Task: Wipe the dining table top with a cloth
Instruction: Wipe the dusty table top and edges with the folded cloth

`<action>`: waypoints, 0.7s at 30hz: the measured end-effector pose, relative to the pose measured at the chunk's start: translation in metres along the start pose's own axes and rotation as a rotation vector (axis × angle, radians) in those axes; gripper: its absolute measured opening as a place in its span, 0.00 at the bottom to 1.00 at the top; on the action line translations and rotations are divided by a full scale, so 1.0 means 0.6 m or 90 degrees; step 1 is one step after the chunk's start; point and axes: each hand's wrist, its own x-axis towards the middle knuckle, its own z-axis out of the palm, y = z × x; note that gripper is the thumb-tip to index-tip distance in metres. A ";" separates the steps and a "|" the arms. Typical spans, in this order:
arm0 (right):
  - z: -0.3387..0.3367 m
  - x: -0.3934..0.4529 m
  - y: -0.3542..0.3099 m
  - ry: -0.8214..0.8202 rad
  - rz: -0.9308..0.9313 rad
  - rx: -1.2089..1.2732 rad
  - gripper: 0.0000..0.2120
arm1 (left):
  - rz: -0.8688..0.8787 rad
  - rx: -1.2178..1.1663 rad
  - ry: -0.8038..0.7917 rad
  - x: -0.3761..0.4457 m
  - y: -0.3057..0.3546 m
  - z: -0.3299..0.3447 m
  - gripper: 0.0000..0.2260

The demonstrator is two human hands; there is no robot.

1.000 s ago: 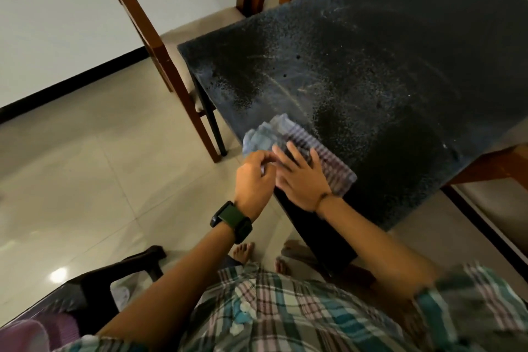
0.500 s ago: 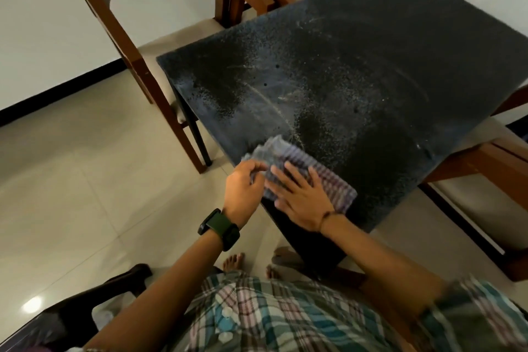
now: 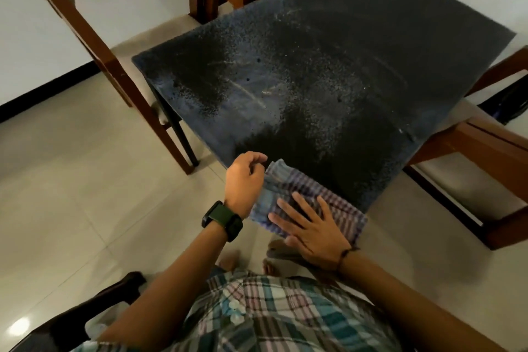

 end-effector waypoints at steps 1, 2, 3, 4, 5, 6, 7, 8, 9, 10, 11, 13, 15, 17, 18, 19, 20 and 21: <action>-0.005 0.007 0.015 -0.005 -0.008 -0.006 0.23 | 0.006 0.003 -0.004 -0.001 0.001 0.001 0.10; -0.016 0.024 0.029 -0.031 0.001 -0.007 0.24 | 0.014 0.000 -0.010 -0.003 0.002 0.001 0.10; -0.028 0.050 0.048 -0.039 0.030 -0.009 0.25 | 0.020 -0.004 -0.015 -0.004 0.001 0.001 0.10; -0.041 0.080 0.070 -0.046 0.076 -0.003 0.26 | 0.021 -0.007 -0.014 -0.006 0.001 0.000 0.10; -0.052 0.111 0.095 -0.056 0.131 0.019 0.26 | 0.017 -0.003 -0.011 -0.008 0.001 -0.001 0.10; -0.064 0.140 0.119 -0.075 0.192 0.048 0.25 | 0.012 0.004 -0.011 -0.010 0.000 -0.003 0.10; -0.074 0.166 0.139 -0.085 0.240 0.070 0.24 | 0.007 0.009 -0.013 -0.011 -0.001 -0.005 0.11; -0.085 0.185 0.150 -0.098 0.273 0.081 0.24 | 0.005 0.012 -0.018 -0.013 -0.001 -0.008 0.11; -0.086 0.197 0.152 -0.109 0.291 0.093 0.24 | 0.003 0.016 -0.025 -0.015 -0.001 -0.011 0.11; -0.084 0.197 0.144 -0.105 0.296 0.099 0.24 | 0.002 0.022 -0.030 -0.016 -0.001 -0.013 0.11; -0.077 0.187 0.125 -0.085 0.290 0.078 0.24 | 0.002 0.026 -0.031 -0.016 -0.002 -0.015 0.11; -0.056 0.138 0.060 -0.036 0.233 0.017 0.25 | 0.002 0.018 -0.028 -0.014 -0.003 -0.015 0.10; -0.030 0.068 -0.004 -0.009 0.163 0.020 0.24 | -0.003 0.006 -0.037 -0.004 0.000 -0.009 0.10; -0.015 0.014 -0.030 -0.007 0.110 0.026 0.23 | -0.004 0.013 -0.049 0.005 0.006 0.002 0.10; -0.012 0.001 -0.027 -0.010 0.092 0.021 0.23 | 0.007 0.017 -0.058 0.009 0.009 0.010 0.10; -0.013 -0.003 -0.016 -0.015 0.081 0.019 0.23 | 0.021 0.018 -0.072 0.010 0.013 0.017 0.10; -0.016 0.001 0.001 -0.021 0.090 0.020 0.23 | 0.035 0.017 -0.088 0.012 0.018 0.024 0.10; -0.020 0.008 0.024 -0.031 0.124 0.036 0.25 | 0.043 0.015 -0.104 0.013 0.023 0.029 0.10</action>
